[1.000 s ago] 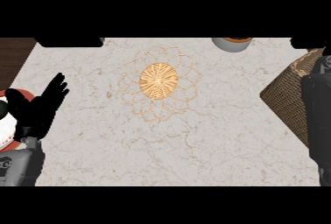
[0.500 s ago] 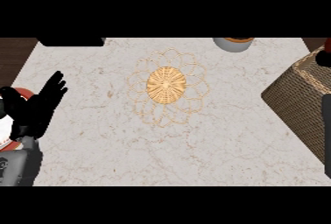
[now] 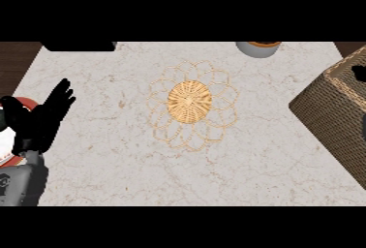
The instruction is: Pick the bell pepper from the placemat and place it in the basket
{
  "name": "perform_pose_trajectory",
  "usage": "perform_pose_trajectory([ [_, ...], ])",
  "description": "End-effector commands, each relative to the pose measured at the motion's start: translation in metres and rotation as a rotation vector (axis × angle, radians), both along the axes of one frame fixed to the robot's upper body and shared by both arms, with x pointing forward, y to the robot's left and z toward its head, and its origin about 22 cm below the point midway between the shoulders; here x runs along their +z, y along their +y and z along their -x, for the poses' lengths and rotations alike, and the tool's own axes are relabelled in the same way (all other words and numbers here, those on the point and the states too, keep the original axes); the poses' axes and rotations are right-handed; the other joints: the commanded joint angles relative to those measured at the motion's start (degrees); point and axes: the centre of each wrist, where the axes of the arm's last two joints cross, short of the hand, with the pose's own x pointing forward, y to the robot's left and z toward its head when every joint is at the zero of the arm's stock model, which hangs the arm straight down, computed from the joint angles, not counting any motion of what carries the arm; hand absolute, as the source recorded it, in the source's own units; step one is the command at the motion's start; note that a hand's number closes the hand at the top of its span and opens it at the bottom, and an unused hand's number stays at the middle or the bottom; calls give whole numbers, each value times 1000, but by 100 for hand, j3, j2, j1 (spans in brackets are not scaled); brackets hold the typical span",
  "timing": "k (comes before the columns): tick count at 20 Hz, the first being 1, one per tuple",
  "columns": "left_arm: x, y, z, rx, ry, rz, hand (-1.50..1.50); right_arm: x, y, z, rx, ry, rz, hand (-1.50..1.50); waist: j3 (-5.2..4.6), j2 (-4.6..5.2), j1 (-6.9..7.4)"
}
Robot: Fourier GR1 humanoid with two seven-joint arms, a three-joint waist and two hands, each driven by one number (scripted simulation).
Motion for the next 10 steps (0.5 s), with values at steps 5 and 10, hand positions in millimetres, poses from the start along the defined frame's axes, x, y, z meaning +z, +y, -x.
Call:
perform_pose_trajectory([
  [5,-10,13,14,-6,4,-2,0,24,-14,23,-105,-301,-60,-150,-5,-24,-41],
  [10,-16,3,10,34,2,3,0,23,-46,73,-179,-510,-129,-150,2,-38,-174],
])
